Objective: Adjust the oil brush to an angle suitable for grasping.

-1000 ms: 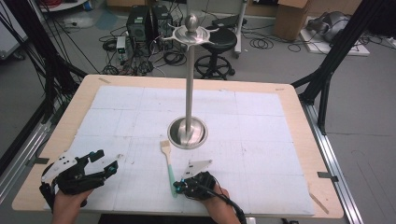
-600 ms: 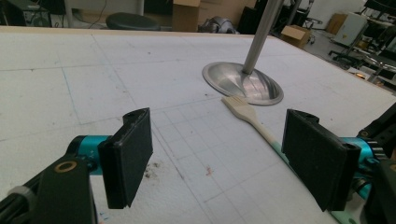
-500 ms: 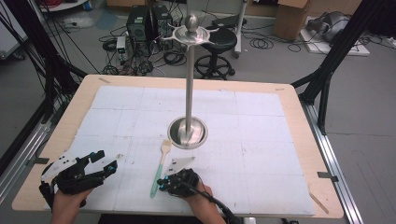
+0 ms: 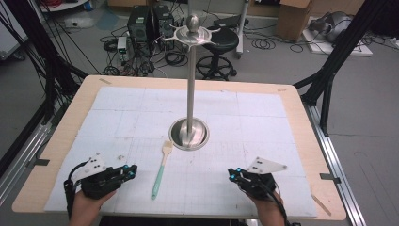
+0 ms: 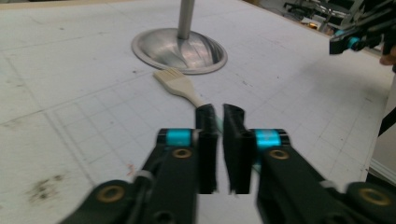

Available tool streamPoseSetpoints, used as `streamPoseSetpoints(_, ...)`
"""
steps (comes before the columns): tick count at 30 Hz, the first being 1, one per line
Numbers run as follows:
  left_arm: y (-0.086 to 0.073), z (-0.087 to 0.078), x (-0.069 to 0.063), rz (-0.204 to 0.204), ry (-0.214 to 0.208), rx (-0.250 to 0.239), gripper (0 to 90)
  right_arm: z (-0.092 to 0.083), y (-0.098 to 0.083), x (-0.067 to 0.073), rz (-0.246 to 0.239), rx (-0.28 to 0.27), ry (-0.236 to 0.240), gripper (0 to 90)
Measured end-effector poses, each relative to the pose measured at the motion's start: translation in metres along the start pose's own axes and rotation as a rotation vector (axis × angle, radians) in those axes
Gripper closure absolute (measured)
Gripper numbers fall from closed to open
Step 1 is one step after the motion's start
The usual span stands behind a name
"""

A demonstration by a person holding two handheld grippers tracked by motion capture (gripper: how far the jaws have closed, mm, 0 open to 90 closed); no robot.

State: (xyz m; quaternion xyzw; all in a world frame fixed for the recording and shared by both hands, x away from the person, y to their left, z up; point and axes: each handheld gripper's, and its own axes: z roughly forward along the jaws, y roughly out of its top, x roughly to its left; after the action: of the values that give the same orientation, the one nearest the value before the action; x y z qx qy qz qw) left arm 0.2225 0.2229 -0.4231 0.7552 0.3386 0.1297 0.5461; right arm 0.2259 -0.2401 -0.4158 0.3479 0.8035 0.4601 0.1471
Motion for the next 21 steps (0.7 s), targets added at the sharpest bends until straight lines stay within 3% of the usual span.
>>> streamPoseSetpoints(5, -0.001, 0.034, -0.025, 0.006, -0.051, 0.067, 89.6, -0.016, -0.006, -0.01, 0.035, -0.037, -0.035, 89.4)
streamPoseSetpoints(7, -0.003, 0.048, -0.036, 0.026, -0.068, 0.1, 89.6, -0.017, -0.005, -0.01, 0.035, -0.054, -0.039, 89.4)
streamPoseSetpoints(10, -0.004, 0.063, -0.046, 0.048, -0.064, 0.155, 89.6, -0.016, -0.003, -0.006, 0.022, -0.056, -0.036, 89.4)
streamPoseSetpoints(14, -0.007, 0.071, -0.048, 0.044, -0.046, 0.233, 89.6, -0.017, -0.004, -0.005, 0.019, -0.053, -0.032, 89.4)
streamPoseSetpoints(17, -0.009, 0.071, -0.048, 0.068, -0.033, 0.294, 89.6, -0.018, -0.004, -0.006, 0.023, -0.059, -0.037, 89.4)
streamPoseSetpoints(21, -0.007, 0.065, -0.045, 0.083, -0.065, 0.322, 89.6, -0.02, -0.004, -0.007, 0.027, -0.066, -0.033, 89.3)
